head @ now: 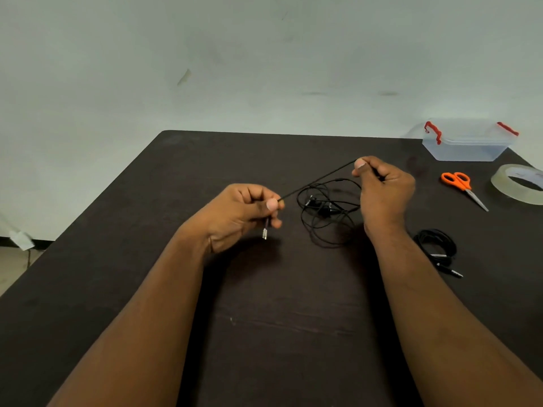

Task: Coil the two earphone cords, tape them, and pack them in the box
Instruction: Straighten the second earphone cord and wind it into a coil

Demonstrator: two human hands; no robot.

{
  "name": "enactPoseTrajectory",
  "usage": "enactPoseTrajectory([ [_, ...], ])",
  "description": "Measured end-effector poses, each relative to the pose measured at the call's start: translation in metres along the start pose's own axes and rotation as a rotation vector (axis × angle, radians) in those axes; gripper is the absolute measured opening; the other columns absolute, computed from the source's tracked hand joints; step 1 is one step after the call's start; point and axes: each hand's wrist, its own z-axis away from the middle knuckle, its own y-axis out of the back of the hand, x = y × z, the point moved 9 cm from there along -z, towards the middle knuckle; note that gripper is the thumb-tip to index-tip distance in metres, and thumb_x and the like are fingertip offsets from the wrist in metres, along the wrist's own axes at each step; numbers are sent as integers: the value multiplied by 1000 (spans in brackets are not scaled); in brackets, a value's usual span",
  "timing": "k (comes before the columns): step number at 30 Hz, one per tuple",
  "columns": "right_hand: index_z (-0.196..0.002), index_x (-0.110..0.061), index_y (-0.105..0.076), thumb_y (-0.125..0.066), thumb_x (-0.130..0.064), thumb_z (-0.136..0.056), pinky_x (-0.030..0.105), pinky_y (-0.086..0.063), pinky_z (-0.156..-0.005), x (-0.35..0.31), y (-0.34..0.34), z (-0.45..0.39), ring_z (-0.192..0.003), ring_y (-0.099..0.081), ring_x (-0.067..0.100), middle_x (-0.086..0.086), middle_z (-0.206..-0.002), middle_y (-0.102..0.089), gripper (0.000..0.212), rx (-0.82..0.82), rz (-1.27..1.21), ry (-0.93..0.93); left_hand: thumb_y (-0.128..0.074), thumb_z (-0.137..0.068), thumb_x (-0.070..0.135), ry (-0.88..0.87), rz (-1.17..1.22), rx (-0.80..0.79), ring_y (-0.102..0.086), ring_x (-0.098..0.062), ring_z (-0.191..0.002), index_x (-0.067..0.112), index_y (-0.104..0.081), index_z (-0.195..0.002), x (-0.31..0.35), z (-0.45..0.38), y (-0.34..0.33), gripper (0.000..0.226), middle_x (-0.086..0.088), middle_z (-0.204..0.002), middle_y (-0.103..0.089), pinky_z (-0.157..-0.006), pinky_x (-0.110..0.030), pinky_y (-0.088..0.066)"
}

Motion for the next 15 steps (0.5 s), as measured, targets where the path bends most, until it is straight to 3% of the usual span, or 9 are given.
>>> enactPoseTrajectory([
  [2,-83,-18,-74,-66,-11,-86,15,-47,-61,-2,0,0,-64,-59,4,-5,-73,-70,11,2,23,8,-66,-76,11,81,93,-162,-63,-16,-63,3,-66,-81,-8,6,-23,9,-5,-71,-63,-79,-40,-58],
  [4,-81,-21,-74,-67,-12,-86,14,-47,-62,-5,-1,2,-64,-59,4,-6,-70,-68,12,3,38,27,-69,-72,14,121,165,-309,-62,-13,-59,6,-67,-79,-9,11,-47,11,-6,-69,-61,-63,-33,-60],
  [6,-82,-22,-74,-67,-13,-86,15,-48,-66,-9,-6,6,-65,-61,2,-8,-68,-67,12,-29,57,49,-74,-71,17,88,243,-395,-61,-11,-57,9,-69,-77,-3,15,-62,12,-4,-69,-62,-48,-22,-54],
  [8,-75,-26,-72,-66,-17,-86,21,-51,-64,-13,-20,15,-63,-61,1,-10,-64,-66,15,-125,167,111,-82,-67,21,-5,370,-411,-62,-9,-59,12,-70,-78,8,14,-63,18,-3,-70,-64,-47,-19,-52],
  [12,-86,-24,-75,-64,-32,-87,31,-55,-72,-16,-56,39,-74,-66,7,-10,-77,-72,13,-370,484,218,-83,-65,15,-242,726,-221,-66,-8,-70,16,-73,-85,34,8,-27,22,3,-75,-67,-62,-19,-56],
  [15,-92,-30,-74,-61,-40,-88,30,-52,-74,-26,-76,59,-81,-65,9,-13,-84,-72,17,-551,637,341,-64,-77,8,-381,879,145,-69,-9,-78,13,-72,-93,36,5,23,19,3,-81,-70,-70,-22,-56],
])
